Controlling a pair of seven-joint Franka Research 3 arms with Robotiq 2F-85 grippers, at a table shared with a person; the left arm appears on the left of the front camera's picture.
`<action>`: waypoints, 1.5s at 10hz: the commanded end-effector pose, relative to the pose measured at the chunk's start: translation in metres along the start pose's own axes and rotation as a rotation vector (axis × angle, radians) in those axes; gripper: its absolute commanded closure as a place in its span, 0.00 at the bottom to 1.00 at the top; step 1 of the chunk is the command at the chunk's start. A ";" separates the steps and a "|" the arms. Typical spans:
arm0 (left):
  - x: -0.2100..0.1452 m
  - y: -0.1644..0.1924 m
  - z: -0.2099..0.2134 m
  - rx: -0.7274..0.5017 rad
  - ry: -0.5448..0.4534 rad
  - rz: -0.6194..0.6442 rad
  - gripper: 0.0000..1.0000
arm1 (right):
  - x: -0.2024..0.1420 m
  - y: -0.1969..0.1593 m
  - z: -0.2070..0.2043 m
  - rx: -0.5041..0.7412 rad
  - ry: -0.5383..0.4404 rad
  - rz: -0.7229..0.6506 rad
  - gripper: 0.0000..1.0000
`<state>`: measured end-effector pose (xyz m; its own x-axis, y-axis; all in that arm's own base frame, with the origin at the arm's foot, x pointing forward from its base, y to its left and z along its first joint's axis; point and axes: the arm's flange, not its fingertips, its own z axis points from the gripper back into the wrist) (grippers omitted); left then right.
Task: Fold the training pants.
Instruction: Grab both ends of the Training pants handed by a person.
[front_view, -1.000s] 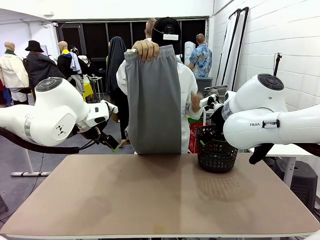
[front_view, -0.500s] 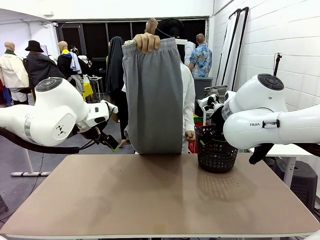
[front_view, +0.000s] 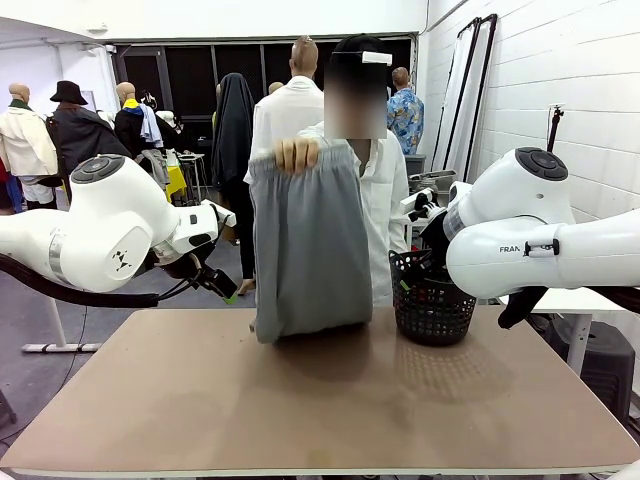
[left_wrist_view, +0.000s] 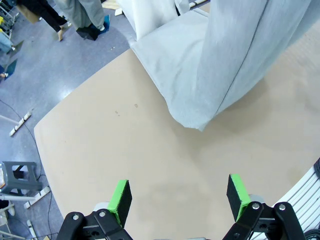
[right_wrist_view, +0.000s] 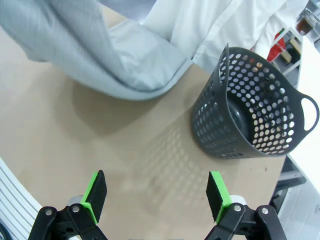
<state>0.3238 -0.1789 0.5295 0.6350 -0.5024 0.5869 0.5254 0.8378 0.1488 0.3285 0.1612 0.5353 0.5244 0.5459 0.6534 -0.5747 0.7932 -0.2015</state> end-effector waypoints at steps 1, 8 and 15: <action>0.000 0.000 0.001 0.001 -0.005 -0.001 0.00 | 0.000 0.000 0.000 0.001 0.000 0.001 0.00; 0.000 0.000 0.001 0.001 -0.005 -0.001 0.00 | 0.000 0.000 0.000 0.001 0.000 0.001 0.00; 0.003 0.013 0.006 -0.005 0.100 -0.201 0.00 | 0.001 -0.011 0.000 0.053 0.037 0.198 0.00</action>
<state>0.3251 -0.1745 0.5289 0.6002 -0.6148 0.5117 0.6004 0.7689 0.2197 0.3289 0.1591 0.5329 0.4740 0.6369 0.6079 -0.6450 0.7212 -0.2526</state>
